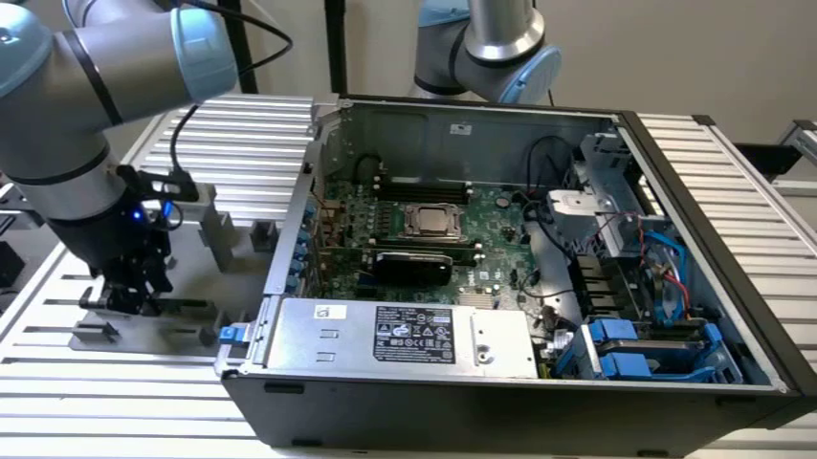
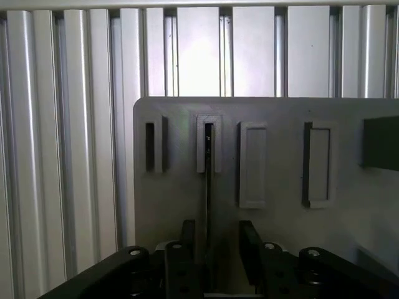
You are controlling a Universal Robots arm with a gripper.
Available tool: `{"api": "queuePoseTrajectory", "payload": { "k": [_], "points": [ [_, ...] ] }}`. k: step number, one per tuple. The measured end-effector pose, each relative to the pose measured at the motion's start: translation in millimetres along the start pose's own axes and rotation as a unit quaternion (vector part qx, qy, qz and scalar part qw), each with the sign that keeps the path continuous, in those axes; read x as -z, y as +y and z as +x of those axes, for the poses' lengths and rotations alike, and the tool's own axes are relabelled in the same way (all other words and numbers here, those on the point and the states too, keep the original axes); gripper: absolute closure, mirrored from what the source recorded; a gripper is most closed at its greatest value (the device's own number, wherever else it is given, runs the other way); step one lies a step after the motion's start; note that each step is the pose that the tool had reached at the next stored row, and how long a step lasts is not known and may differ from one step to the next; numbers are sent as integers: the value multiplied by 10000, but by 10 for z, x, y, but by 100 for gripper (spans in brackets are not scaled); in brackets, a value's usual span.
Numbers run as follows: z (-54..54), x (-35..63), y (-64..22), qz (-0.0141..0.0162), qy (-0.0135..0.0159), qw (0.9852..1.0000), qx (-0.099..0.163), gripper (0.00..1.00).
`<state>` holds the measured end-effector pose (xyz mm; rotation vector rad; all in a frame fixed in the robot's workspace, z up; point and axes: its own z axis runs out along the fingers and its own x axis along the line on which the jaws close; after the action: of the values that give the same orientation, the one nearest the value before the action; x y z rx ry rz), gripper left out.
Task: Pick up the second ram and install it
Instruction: 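Pick up the second ram and move it above second insertion slot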
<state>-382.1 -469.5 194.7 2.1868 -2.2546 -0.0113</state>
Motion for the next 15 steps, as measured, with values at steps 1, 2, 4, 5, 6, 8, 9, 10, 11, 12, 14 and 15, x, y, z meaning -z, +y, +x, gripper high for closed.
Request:
{"api": "queuePoseTrajectory", "payload": {
  "k": [1, 2, 4, 5, 6, 8, 9, 10, 11, 12, 14, 15],
  "points": [
    [4, -3, 1, 0, 1, 10000, 0, 0],
    [8, -6, 3, 1, 3, 10000, 1, 0],
    [14, -9, 4, 1, 10, 10000, 0, 0],
    [15, -9, 3, 1, 14, 10000, 0, 0],
    [16, -9, 4, 0, 18, 10000, 0, 0],
    [18, -11, 3, 1, 19, 10000, 1, 100],
    [18, -12, 3, 1, 20, 10000, 0, 100],
    [19, -13, 3, 1, 21, 10000, 0, 100],
    [20, -13, 3, 1, 23, 10000, 0, 100],
    [21, -13, 3, 1, 24, 10000, 1, 100],
    [22, -14, 4, 1, 25, 10000, 0, 100],
    [24, -13, 4, 1, 25, 10000, 0, 100]
  ]
}}
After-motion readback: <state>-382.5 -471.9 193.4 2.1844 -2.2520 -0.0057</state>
